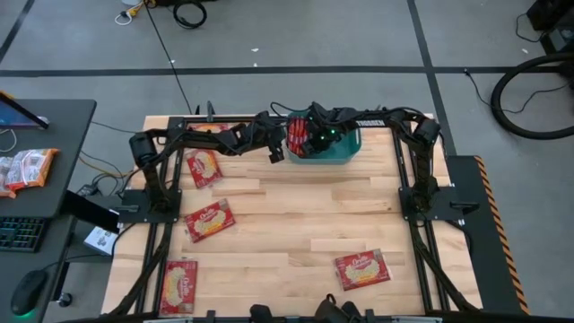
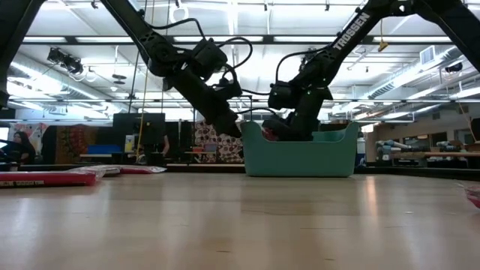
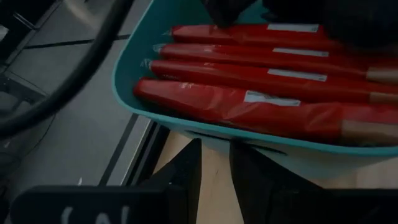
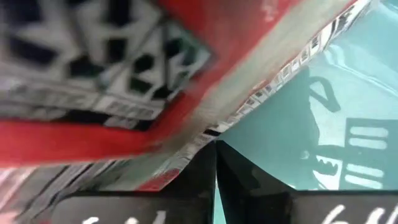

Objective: Sort popcorn bags into baskets
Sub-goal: Adjust the popcorn bag in the bin, then put the popcorn bag into the bin

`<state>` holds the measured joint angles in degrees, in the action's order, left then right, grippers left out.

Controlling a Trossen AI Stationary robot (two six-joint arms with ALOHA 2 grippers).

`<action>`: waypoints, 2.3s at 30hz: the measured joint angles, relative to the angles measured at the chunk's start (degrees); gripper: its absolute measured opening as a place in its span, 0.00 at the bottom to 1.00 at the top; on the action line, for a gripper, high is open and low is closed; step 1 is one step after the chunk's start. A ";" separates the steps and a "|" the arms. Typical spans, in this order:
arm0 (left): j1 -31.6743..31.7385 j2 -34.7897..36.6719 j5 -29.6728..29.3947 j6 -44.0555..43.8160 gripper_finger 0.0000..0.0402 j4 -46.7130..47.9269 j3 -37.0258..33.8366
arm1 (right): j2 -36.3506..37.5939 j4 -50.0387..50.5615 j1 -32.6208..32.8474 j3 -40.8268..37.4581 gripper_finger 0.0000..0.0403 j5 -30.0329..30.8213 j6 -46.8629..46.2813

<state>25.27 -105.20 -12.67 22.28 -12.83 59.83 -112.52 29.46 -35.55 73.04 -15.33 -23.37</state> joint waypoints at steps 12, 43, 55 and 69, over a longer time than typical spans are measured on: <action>3.04 3.52 -1.49 -0.76 0.22 2.61 -0.08 | 1.25 7.22 -2.24 2.48 0.02 3.26 5.98; -6.41 25.73 2.32 -27.41 0.22 19.82 -0.10 | 21.43 20.34 47.60 2.55 0.02 10.99 1.40; -27.81 35.78 -11.50 -39.50 0.22 48.99 -0.13 | 10.45 15.96 71.02 2.55 0.02 -3.27 -19.78; -57.64 37.39 -28.93 -71.02 0.22 60.00 -0.13 | -1.85 11.32 76.29 3.47 0.02 -2.67 -22.15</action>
<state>-32.37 -67.81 -41.60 -48.74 47.17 59.70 -114.37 40.79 40.74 76.51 -18.00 -45.52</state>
